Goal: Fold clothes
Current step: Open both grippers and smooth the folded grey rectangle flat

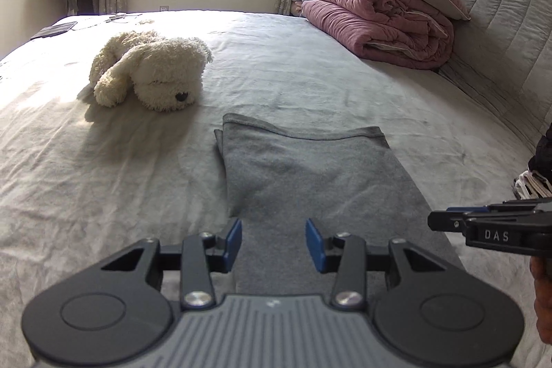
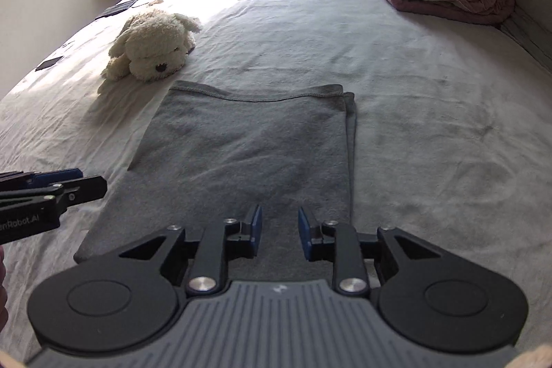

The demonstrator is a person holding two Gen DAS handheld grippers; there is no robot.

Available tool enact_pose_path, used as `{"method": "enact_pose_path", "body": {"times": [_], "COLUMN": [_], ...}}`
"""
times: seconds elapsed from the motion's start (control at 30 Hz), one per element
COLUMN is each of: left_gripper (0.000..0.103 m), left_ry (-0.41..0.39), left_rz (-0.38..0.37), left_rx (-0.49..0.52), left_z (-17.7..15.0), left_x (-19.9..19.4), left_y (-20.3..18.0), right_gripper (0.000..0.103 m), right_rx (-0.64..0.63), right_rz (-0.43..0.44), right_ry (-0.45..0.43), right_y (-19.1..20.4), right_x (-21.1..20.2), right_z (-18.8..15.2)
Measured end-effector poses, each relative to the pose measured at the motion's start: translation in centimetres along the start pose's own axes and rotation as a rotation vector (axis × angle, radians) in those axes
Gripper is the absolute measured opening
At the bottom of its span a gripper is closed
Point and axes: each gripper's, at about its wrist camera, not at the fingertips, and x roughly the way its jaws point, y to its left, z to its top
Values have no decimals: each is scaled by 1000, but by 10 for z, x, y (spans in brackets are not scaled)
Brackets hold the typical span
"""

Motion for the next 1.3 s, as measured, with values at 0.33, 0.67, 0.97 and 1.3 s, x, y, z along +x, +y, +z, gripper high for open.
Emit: {"method": "enact_pose_path", "body": {"times": [0.33,0.67,0.97,1.3], "left_gripper": [46,48,49,52], "left_ry": [120,116,93,114], "left_rz": [58,62,57,96], "left_rx": [-46,-52,-12,-2], "left_z": [-40,-42,-43,-48], "left_x": [30,28,22,24], "left_y": [9,8,-6,5], "right_gripper": [39,42,43,47], "right_rx": [-203,-236,-257,-272], "right_rz": [-83,-91,-77,-115], "right_ry": [18,27,-6,3], "right_y": [26,28,37,21], "right_x": [31,35,27,29], "right_z": [-46,-45,-47,-53]}}
